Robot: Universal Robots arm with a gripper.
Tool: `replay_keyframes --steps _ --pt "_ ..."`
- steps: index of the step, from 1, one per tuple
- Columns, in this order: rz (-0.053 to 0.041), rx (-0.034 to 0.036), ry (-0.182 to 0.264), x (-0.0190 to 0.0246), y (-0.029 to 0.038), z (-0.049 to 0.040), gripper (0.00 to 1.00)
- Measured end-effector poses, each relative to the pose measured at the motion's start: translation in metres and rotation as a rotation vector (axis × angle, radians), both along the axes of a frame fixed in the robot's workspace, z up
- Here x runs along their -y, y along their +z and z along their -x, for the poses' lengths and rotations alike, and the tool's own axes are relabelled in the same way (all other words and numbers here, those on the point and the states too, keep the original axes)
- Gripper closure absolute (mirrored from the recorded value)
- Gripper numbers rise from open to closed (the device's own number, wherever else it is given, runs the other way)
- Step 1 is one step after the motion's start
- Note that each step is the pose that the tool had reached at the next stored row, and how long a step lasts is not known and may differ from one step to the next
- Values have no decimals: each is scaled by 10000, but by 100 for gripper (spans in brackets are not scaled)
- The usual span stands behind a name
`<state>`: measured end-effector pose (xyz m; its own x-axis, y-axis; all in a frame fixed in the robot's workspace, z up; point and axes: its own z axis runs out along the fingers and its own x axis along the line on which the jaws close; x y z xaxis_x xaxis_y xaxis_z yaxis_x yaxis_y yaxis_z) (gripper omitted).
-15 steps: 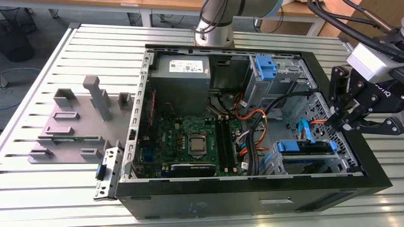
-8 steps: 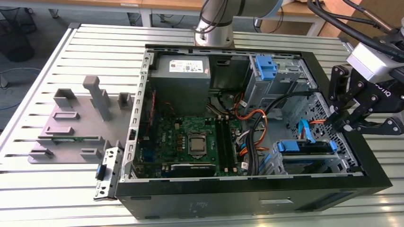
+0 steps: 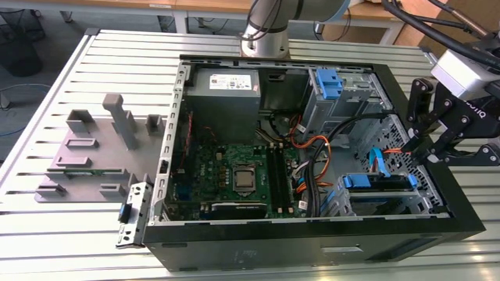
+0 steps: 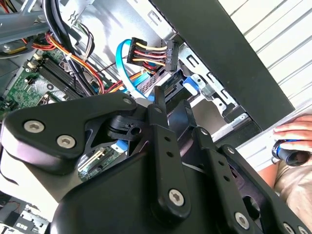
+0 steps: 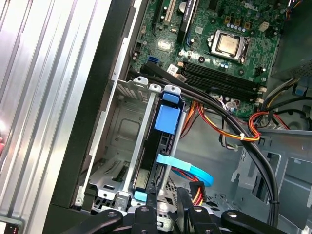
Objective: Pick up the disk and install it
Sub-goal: 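Insert the second disk wire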
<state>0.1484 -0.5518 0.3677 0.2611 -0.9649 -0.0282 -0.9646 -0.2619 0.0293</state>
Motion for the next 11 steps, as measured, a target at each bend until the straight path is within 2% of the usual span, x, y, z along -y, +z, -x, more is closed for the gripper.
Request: replay_keyframes --steps 1,11 --pt "1 0 0 0 24 0 69" --pt "1 0 2 0 26 -3 69"
